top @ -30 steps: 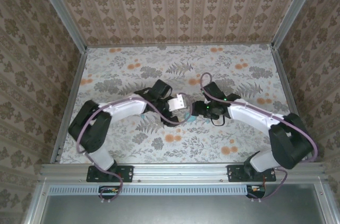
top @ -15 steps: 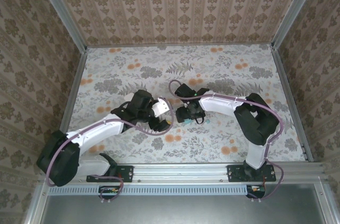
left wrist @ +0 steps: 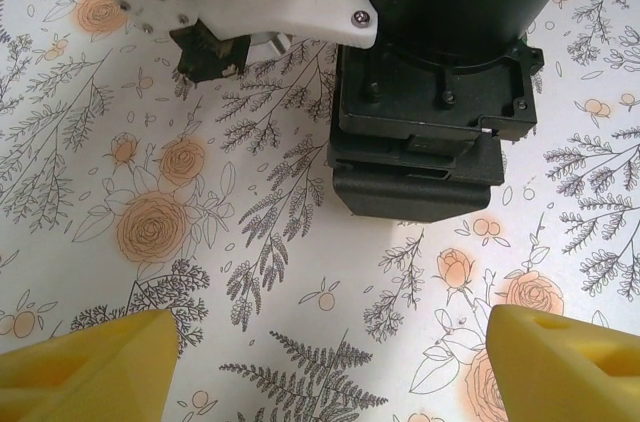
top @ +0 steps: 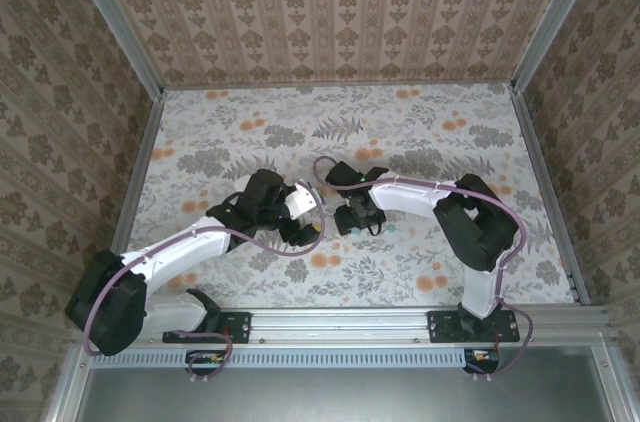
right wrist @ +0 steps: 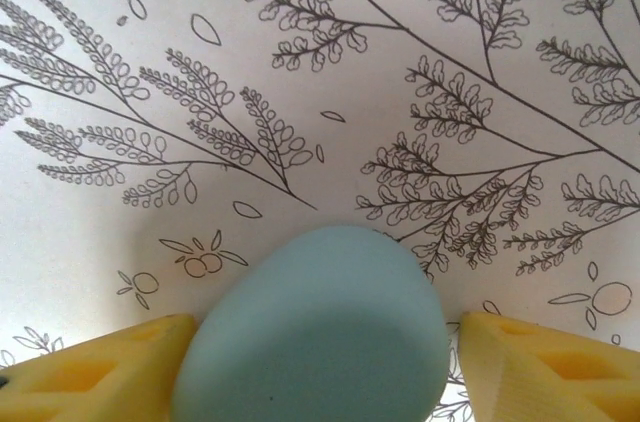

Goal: Insert wireless bluetooth earbuds into charging case

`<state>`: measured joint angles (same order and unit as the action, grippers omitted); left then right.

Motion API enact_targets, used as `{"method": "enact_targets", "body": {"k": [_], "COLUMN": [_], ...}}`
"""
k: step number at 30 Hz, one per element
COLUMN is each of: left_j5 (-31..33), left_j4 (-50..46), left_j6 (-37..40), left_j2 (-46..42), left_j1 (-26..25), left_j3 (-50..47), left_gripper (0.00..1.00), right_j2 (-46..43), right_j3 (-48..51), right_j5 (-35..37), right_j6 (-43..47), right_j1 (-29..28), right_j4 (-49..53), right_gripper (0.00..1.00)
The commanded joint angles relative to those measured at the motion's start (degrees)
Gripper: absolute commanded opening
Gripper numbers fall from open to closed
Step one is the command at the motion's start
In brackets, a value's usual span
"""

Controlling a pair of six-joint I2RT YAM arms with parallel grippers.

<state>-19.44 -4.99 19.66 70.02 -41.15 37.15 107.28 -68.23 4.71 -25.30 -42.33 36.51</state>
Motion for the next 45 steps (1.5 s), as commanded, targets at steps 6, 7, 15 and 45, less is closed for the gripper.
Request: {"method": "enact_targets", "body": {"k": [6, 7, 15, 45], "left_j5": [-0.4, -0.4, 0.4, 5.1], "left_j4": [1.1, 1.2, 1.7, 44.3], "left_j6": [-0.7, -0.7, -6.8, -23.2], "left_j2": [-1.1, -1.1, -2.3, -7.8], "left_j1": [0.3, 0.3, 1.0, -7.1], "left_j3": [-0.9, -1.0, -0.6, -5.0], "left_gripper": [0.81, 0.81, 0.81, 0.76], "right_j2": [1.6, 1.6, -1.6, -36.2], "right_j3": [-3.1, -3.2, -1.8, 6.7], "right_j5": [-2.7, -3.2, -3.7, -14.6], "right_j6": [-0.1, -0.2, -2.7, -36.7], "right_j1": [-0.4, -0.3, -0.2, 1.9], "right_j4": [0.4, 0.4, -1.9, -25.2], "right_gripper": [0.58, 0.57, 0.47, 0.44]}}
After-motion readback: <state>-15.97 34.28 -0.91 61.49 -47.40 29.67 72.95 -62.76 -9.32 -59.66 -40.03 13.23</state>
